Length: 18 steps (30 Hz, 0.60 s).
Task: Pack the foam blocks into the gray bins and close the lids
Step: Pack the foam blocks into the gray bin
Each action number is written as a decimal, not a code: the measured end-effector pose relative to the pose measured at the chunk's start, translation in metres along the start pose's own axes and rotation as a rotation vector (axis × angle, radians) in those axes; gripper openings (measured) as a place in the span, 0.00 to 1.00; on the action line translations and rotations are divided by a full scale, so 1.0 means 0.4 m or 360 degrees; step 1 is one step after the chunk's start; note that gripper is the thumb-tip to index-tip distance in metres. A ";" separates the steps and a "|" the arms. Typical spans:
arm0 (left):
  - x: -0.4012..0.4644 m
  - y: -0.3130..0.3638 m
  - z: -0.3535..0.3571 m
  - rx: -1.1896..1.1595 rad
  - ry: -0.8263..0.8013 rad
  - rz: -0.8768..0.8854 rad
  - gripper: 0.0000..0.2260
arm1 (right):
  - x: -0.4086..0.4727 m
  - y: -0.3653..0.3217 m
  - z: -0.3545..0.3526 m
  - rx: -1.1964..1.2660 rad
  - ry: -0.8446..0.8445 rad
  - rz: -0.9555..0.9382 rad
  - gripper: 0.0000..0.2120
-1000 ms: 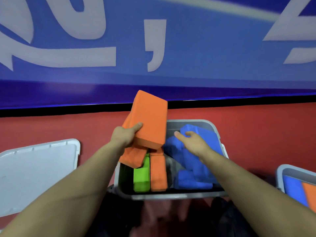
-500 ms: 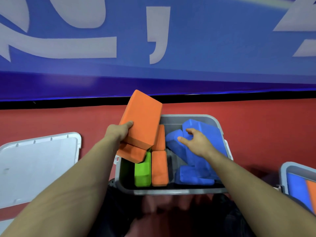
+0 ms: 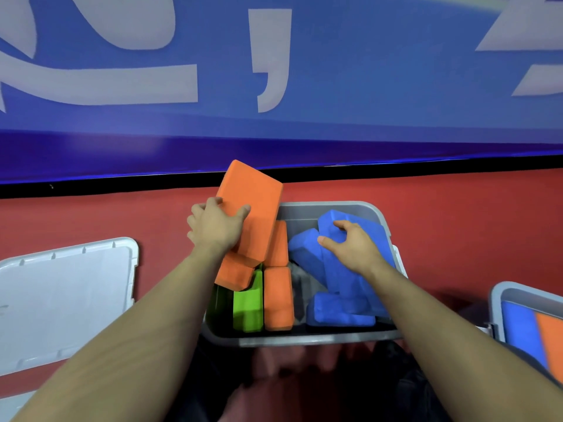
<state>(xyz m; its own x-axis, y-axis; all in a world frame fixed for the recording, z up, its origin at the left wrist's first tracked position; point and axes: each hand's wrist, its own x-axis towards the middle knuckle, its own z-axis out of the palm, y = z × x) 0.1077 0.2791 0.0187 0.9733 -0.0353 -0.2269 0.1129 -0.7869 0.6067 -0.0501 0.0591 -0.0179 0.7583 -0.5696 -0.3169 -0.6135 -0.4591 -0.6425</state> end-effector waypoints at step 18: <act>-0.229 0.126 0.358 -0.0326 -0.1166 0.0046 0.25 | -0.012 0.224 -0.075 0.0404 0.0135 0.0822 0.52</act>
<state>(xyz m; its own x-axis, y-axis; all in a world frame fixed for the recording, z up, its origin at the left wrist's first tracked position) -0.0043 0.1544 -0.0392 0.6028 -0.5105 -0.6133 0.1937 -0.6520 0.7331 -0.1155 0.0002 -0.0528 0.3481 -0.7336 -0.5836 -0.8191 0.0648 -0.5700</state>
